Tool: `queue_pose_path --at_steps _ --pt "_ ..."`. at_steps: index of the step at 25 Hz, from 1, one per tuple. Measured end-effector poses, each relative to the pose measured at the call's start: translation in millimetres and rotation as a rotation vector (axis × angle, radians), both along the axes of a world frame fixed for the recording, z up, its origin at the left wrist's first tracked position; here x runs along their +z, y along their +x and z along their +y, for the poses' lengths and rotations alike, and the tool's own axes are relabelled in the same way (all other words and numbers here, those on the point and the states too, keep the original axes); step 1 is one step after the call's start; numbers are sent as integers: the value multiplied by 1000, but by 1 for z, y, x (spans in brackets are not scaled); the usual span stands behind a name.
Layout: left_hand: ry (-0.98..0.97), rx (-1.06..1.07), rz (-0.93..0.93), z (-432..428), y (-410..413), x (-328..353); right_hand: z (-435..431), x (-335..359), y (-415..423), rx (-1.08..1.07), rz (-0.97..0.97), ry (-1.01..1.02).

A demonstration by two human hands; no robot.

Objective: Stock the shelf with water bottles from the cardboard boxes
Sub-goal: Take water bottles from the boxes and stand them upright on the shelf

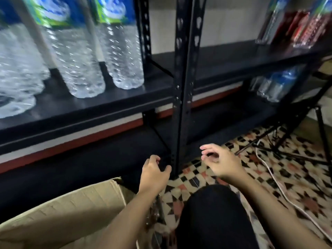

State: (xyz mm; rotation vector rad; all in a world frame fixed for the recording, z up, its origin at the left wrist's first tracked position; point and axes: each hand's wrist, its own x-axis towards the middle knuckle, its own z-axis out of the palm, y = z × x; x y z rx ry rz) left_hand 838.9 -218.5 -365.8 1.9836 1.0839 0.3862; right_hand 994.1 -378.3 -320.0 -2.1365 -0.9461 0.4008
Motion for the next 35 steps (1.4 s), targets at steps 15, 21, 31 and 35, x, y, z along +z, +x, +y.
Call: queue_pose_path --at_steps 15,21,31,35 --pt "-383 413 507 11 29 -216 -19 -178 -6 -219 325 -229" --pt "-263 288 661 20 27 -246 -51 -214 -8 -339 389 -401" --pt "-598 50 626 -74 50 -266 -124 -238 -26 -528 426 -492" --pt "-669 -17 616 -97 62 -259 -158 -241 -30 -673 397 -502"
